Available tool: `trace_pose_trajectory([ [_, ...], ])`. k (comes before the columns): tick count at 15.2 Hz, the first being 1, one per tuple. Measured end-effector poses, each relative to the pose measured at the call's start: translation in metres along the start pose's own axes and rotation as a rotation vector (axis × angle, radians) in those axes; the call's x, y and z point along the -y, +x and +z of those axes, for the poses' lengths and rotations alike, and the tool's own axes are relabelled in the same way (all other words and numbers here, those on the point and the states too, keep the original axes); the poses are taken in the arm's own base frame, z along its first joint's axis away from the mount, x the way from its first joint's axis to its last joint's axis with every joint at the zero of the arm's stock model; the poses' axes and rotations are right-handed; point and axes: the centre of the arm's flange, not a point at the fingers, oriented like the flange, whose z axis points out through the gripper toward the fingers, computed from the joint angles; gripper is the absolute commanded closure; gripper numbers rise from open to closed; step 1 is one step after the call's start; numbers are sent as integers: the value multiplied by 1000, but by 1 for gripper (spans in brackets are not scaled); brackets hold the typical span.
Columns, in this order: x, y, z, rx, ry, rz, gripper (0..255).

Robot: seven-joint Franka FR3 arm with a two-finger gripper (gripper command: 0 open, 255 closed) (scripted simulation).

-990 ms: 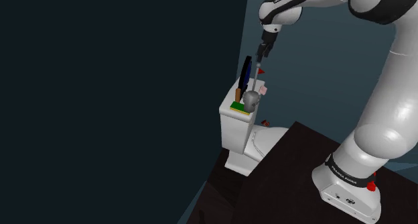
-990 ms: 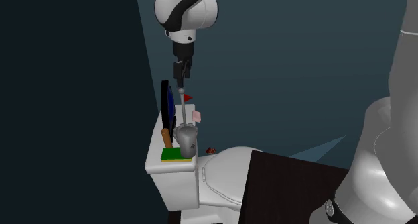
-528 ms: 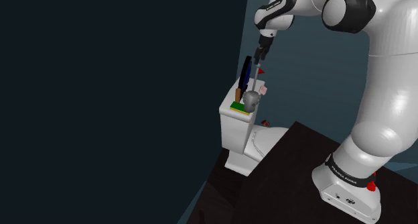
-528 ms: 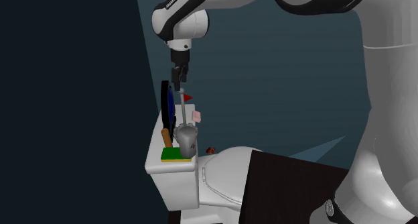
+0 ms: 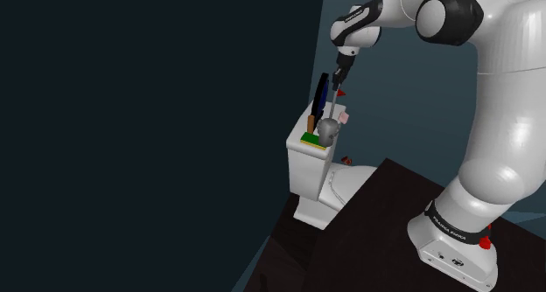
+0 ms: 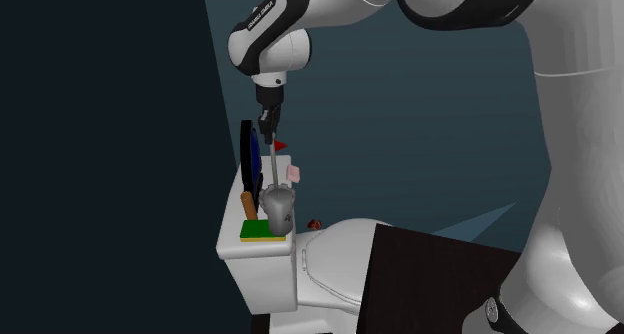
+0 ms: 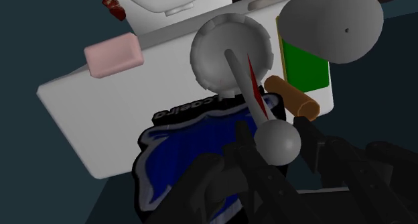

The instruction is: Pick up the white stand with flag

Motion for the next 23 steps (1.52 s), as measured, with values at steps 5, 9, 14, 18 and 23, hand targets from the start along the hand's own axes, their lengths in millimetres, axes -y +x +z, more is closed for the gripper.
trace_pose_trajectory([
  [5, 0, 0, 0, -1, 0, 0, 255],
  [9, 0, 1, -2, 0, 0, 0, 255],
  [14, 0, 1, -25, 0, 0, 0, 255],
  [18, 1, 3, -46, 0, 0, 0, 255],
  [23, 1, 6, -74, 0, 0, 0, 255],
])
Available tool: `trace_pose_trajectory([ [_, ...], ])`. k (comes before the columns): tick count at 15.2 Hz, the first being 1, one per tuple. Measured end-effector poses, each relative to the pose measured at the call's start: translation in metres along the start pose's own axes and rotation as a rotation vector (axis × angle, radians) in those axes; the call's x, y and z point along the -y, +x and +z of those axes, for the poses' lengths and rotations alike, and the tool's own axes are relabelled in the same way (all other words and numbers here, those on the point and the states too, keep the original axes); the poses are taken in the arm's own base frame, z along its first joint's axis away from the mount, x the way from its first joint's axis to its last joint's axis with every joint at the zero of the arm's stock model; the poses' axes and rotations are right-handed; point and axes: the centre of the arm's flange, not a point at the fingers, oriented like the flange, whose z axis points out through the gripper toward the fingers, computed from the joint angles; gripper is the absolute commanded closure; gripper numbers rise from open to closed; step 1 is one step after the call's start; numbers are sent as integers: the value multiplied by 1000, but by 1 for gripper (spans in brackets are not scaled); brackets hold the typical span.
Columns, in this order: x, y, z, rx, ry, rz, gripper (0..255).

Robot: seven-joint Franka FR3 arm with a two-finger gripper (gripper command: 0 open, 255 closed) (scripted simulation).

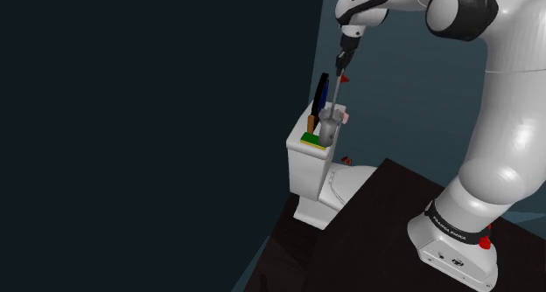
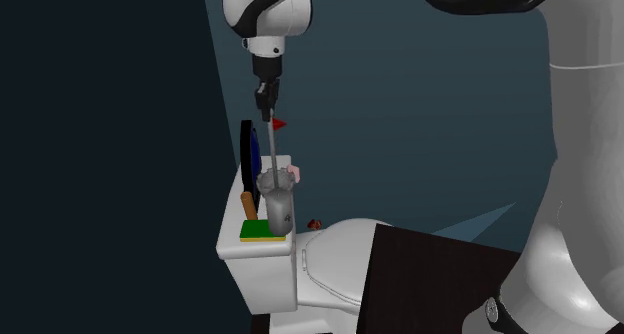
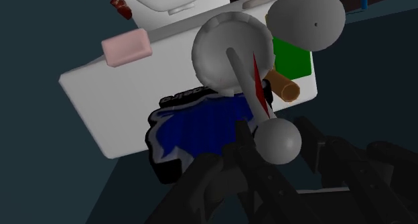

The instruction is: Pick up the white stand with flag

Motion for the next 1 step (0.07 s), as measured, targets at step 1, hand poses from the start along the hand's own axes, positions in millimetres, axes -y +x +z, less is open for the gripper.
trace_pose_trajectory([
  [1, 1, 0, -3, 0, 0, 0, 255],
])
